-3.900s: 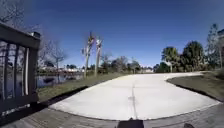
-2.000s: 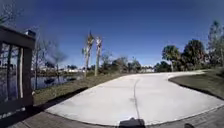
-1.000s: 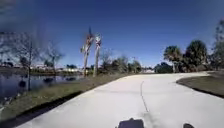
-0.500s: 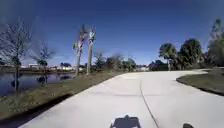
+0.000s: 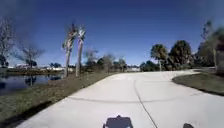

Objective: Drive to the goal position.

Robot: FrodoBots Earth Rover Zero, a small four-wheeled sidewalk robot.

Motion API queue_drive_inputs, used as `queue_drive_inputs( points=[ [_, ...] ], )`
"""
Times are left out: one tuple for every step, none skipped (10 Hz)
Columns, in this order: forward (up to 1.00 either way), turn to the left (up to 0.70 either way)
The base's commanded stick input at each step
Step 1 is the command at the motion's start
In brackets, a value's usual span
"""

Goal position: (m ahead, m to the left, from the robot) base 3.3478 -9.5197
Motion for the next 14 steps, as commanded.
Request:
queue_drive_inputs(
  points=[
    [0.98, -0.39],
    [0.97, -0.39],
    [0.98, -0.39],
    [0.98, -0.39],
    [0.97, -0.34],
    [0.98, -0.04],
    [0.98, 0.00],
    [0.98, 0.00],
    [1.00, 0.00],
    [1.00, 0.00],
    [1.00, 0.00],
    [1.00, 0.00],
    [1.00, 0.00],
    [1.00, 0.00]
  ],
)
